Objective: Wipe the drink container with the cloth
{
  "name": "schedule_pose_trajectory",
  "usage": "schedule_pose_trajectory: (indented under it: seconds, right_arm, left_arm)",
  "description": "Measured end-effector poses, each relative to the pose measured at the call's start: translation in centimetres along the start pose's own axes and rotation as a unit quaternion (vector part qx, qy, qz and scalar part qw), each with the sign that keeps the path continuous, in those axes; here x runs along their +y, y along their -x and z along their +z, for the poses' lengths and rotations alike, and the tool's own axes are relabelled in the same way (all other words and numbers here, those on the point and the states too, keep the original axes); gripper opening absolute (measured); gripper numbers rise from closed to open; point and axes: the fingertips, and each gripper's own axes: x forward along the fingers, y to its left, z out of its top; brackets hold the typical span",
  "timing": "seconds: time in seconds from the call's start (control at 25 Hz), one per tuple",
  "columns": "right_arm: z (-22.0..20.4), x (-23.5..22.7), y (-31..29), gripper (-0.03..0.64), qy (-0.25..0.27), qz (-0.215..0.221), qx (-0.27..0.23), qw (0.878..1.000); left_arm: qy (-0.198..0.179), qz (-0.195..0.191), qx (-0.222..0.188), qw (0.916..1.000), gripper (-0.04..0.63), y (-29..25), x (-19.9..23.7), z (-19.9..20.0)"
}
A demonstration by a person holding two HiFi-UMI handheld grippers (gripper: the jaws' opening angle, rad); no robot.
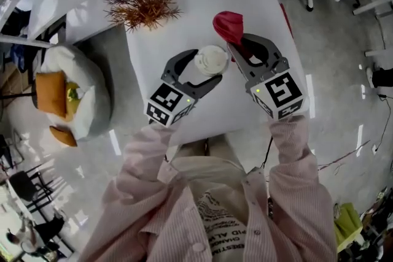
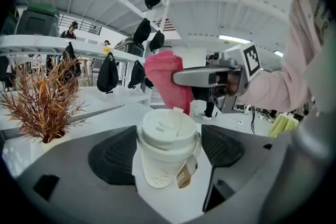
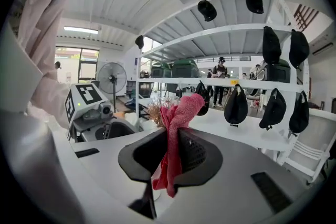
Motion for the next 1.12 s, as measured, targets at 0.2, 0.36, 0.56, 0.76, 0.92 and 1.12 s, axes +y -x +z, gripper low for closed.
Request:
schedule_pose_trajectory:
  seconds: [0.2,0.36,0.56,0.76,0.92,1.12]
  right_arm:
    - [-0.4,1.9,-1.2,0.04,0.046,0.027,0.027,0.998]
    - [-1.1,3.2,-2.3,0.042,0.08,0.051,0.054,0.994]
    - [-2.1,4.6,-3.2,0.041,0.107,0.078,0.091,0.987]
    - [-3.0,5.4,-3.6,0.041,0.105,0.086,0.111,0.985]
    - [-3.2,5.6,-3.7,0.041,0.106,0.087,0.121,0.983]
    - [-3.5,5.8,-3.6,0.041,0.109,0.085,0.132,0.982]
  left_arm:
    - [-0.007,0.002,-0.001,1.0,0.36,0.0,0.1,-0.2]
    - [-0.009,0.003,-0.007,0.9999,0.36,0.0,0.1,0.1]
    - [-0.009,0.001,-0.006,0.9999,0.36,0.1,0.1,0.0]
    - [-0.01,-0.002,-0.006,0.9999,0.36,0.1,0.1,0.1]
    - [-0.009,-0.003,-0.008,0.9999,0.36,0.2,0.2,0.0]
    - [-0.01,-0.004,-0.009,0.9999,0.36,0.1,0.2,0.0]
